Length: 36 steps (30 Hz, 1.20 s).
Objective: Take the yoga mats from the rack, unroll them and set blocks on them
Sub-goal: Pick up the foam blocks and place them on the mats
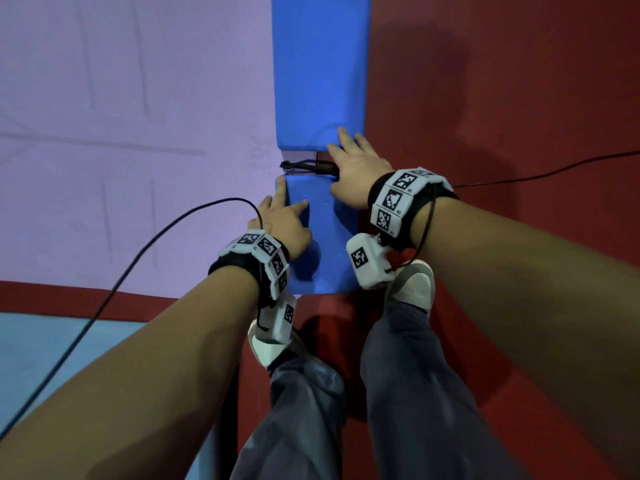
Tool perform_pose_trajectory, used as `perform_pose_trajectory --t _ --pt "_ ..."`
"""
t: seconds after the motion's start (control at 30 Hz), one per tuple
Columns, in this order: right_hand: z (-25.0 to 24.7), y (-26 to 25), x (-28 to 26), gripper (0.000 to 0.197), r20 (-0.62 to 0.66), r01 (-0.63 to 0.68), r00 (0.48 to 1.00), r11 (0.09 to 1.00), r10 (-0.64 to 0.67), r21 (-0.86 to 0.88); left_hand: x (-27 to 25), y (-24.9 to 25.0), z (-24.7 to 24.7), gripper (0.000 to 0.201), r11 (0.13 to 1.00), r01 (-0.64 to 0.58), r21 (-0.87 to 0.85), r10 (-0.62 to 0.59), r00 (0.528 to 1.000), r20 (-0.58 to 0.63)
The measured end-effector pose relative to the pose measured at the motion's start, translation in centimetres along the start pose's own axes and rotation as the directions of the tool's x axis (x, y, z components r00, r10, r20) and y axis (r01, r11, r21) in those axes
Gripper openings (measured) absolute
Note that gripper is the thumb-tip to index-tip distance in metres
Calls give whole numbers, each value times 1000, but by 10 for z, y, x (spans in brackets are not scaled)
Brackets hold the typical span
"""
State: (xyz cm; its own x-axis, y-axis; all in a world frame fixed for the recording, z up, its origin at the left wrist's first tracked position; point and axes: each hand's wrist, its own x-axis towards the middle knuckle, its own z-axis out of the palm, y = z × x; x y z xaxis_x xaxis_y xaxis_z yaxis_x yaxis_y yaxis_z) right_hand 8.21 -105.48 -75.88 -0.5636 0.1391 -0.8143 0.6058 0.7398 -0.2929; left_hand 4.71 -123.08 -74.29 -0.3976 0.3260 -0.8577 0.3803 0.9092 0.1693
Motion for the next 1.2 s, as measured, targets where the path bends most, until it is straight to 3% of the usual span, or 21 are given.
perform_pose_trajectory --t 0.17,0.43,0.57,0.77,0.97,1.1,1.2 --pt "2 17 -48 81 -64 28 998 968 -12 251 -28 6 -15 57 1000 -15 12 16 999 -50" --pt "-56 33 -198 66 -201 -84 945 785 257 614 -127 107 -97 54 985 -127 -118 102 975 -197" --pt "-93 50 -286 64 -208 -77 882 566 422 821 -195 173 -143 46 957 -240 -164 194 948 -252" --pt "-117 95 -426 59 -186 85 745 186 640 979 -296 272 -170 45 926 -363 -108 329 912 -247" --pt "-104 190 -537 55 -35 214 695 -160 718 964 -365 408 -128 43 894 -447 -21 439 885 -158" --pt "-78 292 -597 54 91 277 658 -352 747 894 -386 524 -59 41 849 -528 -4 525 847 -86" --pt "-58 363 -629 52 168 297 639 -442 751 846 -393 598 -4 41 854 -521 -13 519 853 -55"
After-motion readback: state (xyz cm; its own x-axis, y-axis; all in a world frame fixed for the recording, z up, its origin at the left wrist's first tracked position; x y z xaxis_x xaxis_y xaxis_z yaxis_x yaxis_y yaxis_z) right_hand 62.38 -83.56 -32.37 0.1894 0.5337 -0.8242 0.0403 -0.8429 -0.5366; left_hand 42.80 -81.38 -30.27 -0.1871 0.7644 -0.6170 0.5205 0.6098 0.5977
